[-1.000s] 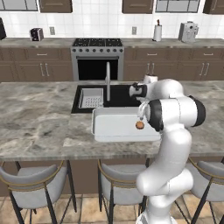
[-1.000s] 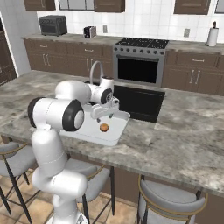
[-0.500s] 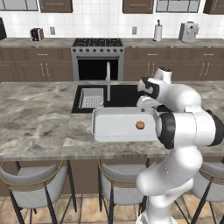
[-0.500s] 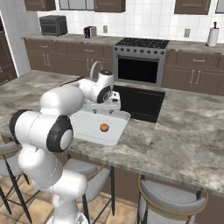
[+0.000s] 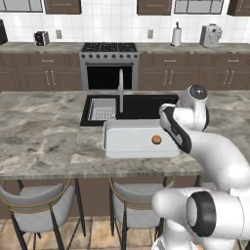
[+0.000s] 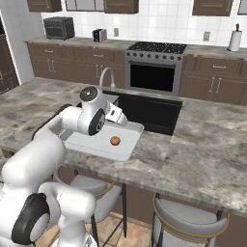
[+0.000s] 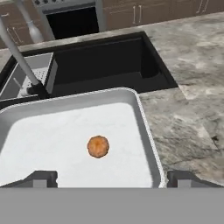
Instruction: Pick the banana and tangerine from the fridge and place them inside the tupperware on the counter.
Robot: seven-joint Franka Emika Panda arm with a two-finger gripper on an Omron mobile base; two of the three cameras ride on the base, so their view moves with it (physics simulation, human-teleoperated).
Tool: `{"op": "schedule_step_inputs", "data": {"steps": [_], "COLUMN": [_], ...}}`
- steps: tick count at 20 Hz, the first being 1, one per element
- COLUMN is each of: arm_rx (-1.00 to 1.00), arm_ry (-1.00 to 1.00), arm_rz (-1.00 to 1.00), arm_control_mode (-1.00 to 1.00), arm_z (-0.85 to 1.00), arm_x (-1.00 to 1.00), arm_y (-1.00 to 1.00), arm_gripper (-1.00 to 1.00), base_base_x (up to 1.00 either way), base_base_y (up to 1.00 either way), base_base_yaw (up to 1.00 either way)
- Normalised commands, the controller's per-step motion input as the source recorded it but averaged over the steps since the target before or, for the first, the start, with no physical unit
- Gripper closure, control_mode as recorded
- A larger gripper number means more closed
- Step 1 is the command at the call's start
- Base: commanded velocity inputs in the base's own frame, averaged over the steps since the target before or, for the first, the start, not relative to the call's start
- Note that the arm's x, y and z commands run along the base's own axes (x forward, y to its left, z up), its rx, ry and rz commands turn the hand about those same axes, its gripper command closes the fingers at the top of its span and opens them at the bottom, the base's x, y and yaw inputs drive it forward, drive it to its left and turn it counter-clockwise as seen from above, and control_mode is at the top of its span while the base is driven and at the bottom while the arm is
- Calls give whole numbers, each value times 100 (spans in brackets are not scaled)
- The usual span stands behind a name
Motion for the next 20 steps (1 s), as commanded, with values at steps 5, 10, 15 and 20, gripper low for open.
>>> {"op": "schedule_step_inputs", "data": {"steps": [5, 10, 15, 20], "arm_rx": [7, 13, 12, 0], "arm_ry": [-23, -3, 0, 0], "arm_rz": [-27, 9, 26, 13], "arm_control_mode": [-100, -100, -100, -100], "arm_z": [64, 46, 46, 34], "arm_x": [-74, -85, -89, -70], "arm_y": [6, 10, 12, 32], "arm_gripper": [-100, -100, -100, -100], "base_base_x": [0, 0, 0, 0], "base_base_y": [0, 0, 0, 0], "base_base_yaw": [0, 0, 0, 0]}}
